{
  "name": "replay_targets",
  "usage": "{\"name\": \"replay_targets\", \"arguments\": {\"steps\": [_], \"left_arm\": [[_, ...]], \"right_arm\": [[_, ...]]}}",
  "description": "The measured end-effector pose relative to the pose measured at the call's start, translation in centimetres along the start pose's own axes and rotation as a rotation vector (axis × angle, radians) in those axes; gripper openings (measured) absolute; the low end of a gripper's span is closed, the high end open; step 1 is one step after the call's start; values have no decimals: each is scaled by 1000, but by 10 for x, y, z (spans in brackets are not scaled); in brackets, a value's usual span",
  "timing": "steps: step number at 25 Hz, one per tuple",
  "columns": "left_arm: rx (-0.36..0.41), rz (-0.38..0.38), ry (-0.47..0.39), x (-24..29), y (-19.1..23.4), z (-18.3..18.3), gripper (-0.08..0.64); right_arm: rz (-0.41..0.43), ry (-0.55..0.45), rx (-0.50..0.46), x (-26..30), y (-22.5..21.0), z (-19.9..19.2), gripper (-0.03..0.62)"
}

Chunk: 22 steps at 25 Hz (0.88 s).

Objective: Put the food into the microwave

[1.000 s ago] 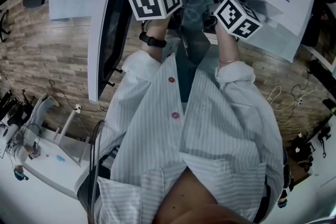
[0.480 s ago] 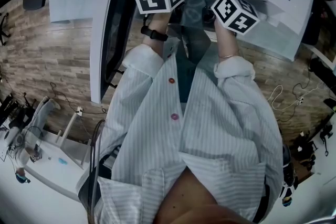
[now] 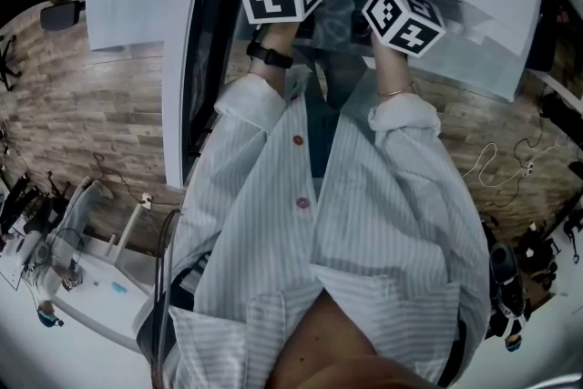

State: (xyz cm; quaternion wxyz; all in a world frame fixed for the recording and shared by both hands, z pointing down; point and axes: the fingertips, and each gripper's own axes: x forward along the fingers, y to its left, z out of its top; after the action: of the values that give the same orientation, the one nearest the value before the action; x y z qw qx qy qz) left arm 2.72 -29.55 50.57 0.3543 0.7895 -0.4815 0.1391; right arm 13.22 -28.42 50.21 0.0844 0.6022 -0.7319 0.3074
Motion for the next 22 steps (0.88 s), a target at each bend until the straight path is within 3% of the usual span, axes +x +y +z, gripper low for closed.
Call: {"name": "replay_targets", "arguments": {"steps": [11,22], "left_arm": [[59,-6,-29,1,2,2,144],[81,2,-32,0,4,2,146]], "right_arm": [[-7,-35,23,-3,0,1,149],[-57,-15,-93,-4,0,-3,195]]}}
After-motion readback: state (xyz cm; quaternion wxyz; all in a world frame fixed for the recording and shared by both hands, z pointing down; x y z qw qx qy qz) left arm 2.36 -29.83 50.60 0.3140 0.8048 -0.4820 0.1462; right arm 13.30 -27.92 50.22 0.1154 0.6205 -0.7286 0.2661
